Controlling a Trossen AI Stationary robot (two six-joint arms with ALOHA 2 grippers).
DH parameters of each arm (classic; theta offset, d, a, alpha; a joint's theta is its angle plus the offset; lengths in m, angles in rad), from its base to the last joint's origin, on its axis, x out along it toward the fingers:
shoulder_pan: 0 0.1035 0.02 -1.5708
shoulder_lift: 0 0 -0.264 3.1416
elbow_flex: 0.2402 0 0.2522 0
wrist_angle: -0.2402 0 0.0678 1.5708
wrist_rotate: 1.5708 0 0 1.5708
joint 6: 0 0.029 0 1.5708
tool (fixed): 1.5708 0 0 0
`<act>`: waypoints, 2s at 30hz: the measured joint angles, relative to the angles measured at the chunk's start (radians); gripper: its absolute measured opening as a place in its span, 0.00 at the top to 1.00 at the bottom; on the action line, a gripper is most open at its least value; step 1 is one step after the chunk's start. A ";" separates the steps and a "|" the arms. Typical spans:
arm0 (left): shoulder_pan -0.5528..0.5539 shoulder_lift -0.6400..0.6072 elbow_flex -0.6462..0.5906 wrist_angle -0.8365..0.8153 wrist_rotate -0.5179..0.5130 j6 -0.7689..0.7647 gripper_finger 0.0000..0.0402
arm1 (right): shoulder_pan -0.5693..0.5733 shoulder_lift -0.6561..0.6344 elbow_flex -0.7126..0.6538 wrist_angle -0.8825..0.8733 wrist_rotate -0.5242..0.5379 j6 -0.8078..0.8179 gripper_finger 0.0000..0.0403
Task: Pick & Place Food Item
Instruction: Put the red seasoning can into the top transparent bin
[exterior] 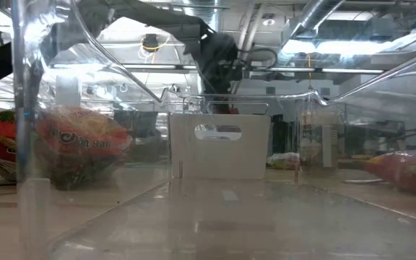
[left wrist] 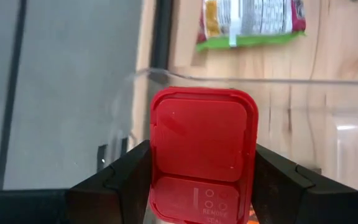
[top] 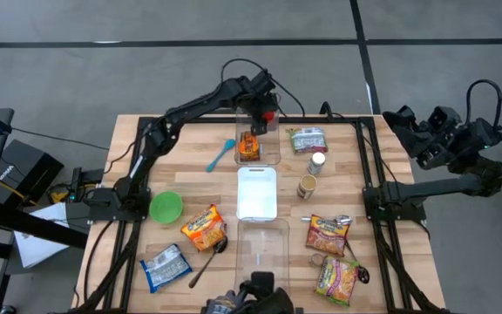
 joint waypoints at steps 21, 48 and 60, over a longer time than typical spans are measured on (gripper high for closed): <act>0.009 0.043 -0.051 0.006 -0.014 0.021 0.47 | 0.000 0.000 0.000 0.000 -0.003 -0.016 0.35; 0.004 0.046 -0.109 0.094 -0.063 0.056 0.47 | 0.000 0.000 0.000 0.000 -0.003 -0.016 0.35; 0.008 0.046 -0.110 0.134 -0.071 0.057 0.40 | 0.000 0.000 0.000 0.000 -0.002 -0.016 0.35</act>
